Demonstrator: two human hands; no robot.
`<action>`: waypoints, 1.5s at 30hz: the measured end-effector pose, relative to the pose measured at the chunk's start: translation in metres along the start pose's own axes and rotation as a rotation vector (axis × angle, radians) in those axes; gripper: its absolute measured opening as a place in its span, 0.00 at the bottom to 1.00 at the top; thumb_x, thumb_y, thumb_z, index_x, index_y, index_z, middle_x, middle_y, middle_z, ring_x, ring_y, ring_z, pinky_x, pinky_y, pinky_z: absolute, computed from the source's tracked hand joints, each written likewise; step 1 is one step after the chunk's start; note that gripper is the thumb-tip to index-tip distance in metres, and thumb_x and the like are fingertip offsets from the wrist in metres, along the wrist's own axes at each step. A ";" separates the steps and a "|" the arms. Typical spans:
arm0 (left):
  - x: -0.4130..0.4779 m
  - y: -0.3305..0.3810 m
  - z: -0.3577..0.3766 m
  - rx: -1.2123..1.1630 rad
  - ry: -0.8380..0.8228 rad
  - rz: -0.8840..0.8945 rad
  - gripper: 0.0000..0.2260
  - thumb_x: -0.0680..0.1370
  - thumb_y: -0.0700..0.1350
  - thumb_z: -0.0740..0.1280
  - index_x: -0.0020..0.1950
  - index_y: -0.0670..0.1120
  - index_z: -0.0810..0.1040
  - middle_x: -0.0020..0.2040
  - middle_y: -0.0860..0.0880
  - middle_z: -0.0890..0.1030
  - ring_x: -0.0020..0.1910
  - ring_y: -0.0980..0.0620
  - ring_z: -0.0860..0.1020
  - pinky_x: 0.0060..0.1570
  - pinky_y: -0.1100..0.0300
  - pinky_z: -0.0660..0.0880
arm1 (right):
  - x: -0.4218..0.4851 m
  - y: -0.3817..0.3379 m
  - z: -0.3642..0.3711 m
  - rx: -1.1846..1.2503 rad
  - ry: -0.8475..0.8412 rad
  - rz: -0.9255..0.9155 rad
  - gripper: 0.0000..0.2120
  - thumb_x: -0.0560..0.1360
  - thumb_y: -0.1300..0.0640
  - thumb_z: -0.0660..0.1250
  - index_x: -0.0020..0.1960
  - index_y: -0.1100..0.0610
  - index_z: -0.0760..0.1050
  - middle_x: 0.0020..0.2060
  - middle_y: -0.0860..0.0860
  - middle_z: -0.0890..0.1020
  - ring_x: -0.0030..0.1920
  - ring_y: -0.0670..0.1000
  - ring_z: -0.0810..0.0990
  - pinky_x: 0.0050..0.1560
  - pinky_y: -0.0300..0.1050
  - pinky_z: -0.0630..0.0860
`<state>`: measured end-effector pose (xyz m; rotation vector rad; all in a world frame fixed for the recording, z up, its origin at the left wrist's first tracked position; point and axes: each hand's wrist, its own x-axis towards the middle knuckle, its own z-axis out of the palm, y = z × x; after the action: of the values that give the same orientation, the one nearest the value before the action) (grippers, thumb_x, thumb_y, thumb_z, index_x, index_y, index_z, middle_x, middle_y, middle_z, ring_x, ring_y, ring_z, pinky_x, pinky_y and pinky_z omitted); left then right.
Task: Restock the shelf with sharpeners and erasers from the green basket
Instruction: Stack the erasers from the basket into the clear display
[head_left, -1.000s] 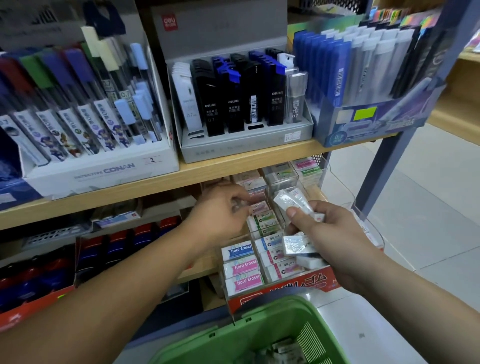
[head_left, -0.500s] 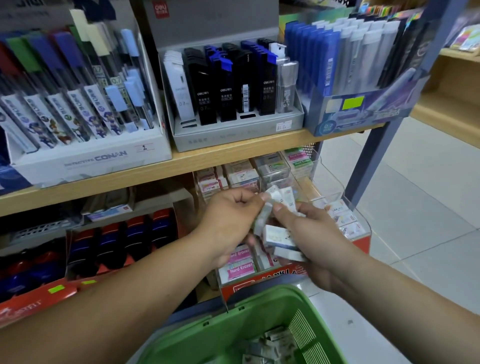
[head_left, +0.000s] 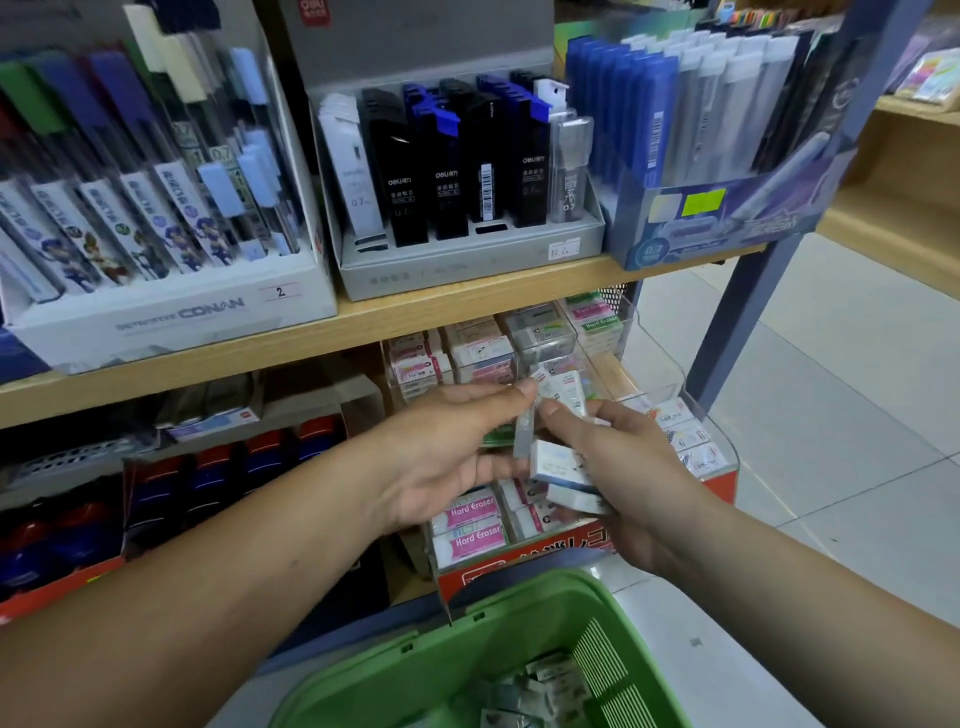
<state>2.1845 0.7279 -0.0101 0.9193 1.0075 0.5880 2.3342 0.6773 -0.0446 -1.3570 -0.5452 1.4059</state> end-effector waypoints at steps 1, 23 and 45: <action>0.000 0.001 -0.001 -0.005 -0.014 -0.004 0.15 0.78 0.46 0.73 0.61 0.39 0.83 0.58 0.41 0.85 0.50 0.45 0.87 0.42 0.58 0.84 | -0.002 -0.002 -0.001 0.011 -0.017 0.003 0.25 0.76 0.50 0.77 0.69 0.59 0.75 0.47 0.59 0.88 0.37 0.57 0.87 0.29 0.46 0.80; 0.002 -0.013 0.018 0.608 0.113 0.366 0.08 0.80 0.42 0.72 0.56 0.54 0.84 0.52 0.58 0.85 0.48 0.58 0.83 0.40 0.68 0.78 | -0.017 -0.017 -0.056 -0.067 0.014 -0.118 0.10 0.78 0.59 0.75 0.58 0.60 0.79 0.45 0.58 0.89 0.40 0.58 0.89 0.34 0.49 0.84; 0.084 0.003 0.005 1.125 0.272 0.446 0.07 0.76 0.44 0.76 0.45 0.58 0.84 0.55 0.55 0.84 0.54 0.55 0.81 0.62 0.52 0.79 | -0.009 -0.028 -0.064 -0.002 0.135 -0.115 0.12 0.79 0.57 0.74 0.58 0.60 0.76 0.40 0.56 0.88 0.35 0.58 0.88 0.30 0.46 0.81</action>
<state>2.2255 0.7930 -0.0442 2.1371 1.4079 0.4952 2.4004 0.6579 -0.0328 -1.3891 -0.5267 1.2120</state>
